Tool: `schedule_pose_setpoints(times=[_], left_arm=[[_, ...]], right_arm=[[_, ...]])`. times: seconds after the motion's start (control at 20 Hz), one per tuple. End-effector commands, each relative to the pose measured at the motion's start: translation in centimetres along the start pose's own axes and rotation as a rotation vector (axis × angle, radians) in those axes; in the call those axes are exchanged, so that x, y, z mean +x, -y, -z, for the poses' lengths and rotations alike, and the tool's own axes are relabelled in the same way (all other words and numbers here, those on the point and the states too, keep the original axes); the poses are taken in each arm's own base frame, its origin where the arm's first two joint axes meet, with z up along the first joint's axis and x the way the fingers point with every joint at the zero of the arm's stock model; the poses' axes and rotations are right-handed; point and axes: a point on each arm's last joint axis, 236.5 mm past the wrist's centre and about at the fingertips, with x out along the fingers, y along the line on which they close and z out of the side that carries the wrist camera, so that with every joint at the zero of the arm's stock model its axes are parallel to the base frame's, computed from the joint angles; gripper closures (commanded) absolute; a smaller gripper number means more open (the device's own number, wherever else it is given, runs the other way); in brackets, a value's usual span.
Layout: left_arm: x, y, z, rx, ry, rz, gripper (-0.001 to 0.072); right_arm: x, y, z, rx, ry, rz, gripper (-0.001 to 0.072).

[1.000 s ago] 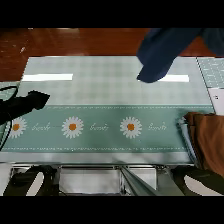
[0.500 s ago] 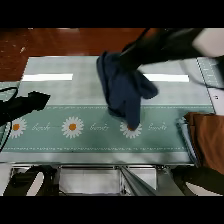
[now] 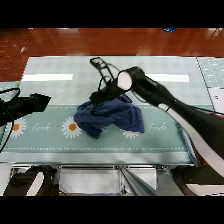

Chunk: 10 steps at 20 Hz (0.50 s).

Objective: Fold the shirts.

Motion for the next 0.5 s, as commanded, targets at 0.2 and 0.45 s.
schedule_pose_setpoints(times=[0.2, 0.45], left_arm=[[3.8, -5.8, 4.5, -0.318, -0.248, -0.016, 0.0200], [8.9, -0.4, 13.6, -0.363, -0.596, 0.278, 0.0199]], right_arm=[[-21.7, 21.2, 2.7, 0.317, 0.151, 0.415, 0.0299], [-18.4, 23.1, 17.1, 0.639, 0.181, 0.336, 0.0305]])
